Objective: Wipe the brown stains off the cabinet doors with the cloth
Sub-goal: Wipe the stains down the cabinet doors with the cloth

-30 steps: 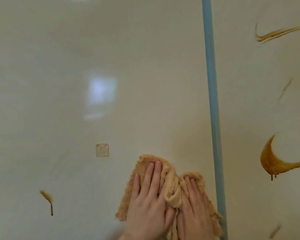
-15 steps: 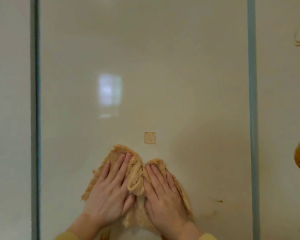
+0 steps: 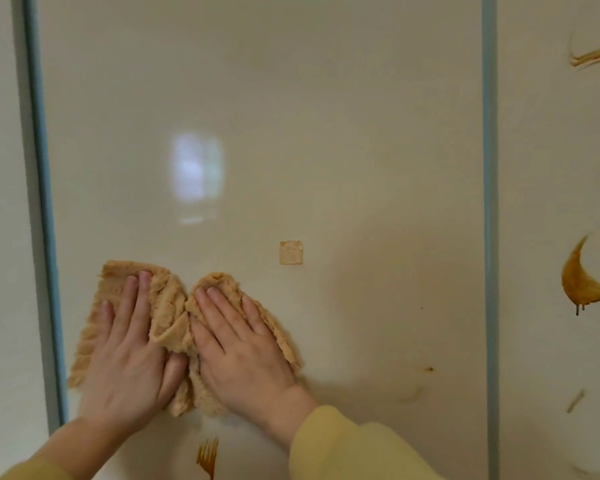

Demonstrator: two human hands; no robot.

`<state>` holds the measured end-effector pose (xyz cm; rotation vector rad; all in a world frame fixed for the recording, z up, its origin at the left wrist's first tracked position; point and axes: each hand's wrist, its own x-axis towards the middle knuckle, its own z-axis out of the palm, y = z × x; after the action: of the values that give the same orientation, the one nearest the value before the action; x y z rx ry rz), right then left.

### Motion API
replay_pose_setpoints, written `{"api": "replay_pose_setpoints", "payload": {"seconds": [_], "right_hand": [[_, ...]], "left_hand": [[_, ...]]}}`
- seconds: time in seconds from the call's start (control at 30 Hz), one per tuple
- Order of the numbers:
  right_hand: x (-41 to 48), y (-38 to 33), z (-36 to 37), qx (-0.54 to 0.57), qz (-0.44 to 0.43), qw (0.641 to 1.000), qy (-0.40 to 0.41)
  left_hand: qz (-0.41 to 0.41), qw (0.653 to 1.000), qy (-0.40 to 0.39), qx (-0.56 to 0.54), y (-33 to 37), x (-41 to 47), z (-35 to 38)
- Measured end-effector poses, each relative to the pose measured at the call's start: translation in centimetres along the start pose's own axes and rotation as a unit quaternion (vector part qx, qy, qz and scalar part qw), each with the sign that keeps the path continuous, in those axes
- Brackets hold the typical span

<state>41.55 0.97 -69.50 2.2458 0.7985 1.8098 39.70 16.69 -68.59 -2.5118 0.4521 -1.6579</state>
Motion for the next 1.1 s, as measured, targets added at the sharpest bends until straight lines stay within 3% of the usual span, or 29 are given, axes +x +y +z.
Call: {"api": "replay_pose_setpoints", "payload": {"seconds": [0.2,0.33,0.53,0.77,1.1], "right_hand": [[-4.7,3.5,-0.2,0.055,-0.04,0.997,0.028],[-9.1,8.5,-1.1,0.034,-0.068,0.996,0.037],[-12.0,18.1,-3.4,0.011,-0.097,0.994,0.044],[-10.1,25.2,-6.2,-0.045,0.053,0.994,0.082],[-12.1,22.3,-4.9,-0.02,0.097,0.992,0.074]], "left_hand": [[0.044,0.999,-0.005,0.03,2.6,-1.5,0.7],[0.086,0.996,0.012,0.004,8.2,-0.7,1.6],[0.053,0.998,0.003,-0.022,17.2,3.4,2.6],[0.021,0.999,0.035,-0.012,20.8,9.6,1.4],[0.073,0.996,0.046,-0.001,22.0,5.6,3.8]]}}
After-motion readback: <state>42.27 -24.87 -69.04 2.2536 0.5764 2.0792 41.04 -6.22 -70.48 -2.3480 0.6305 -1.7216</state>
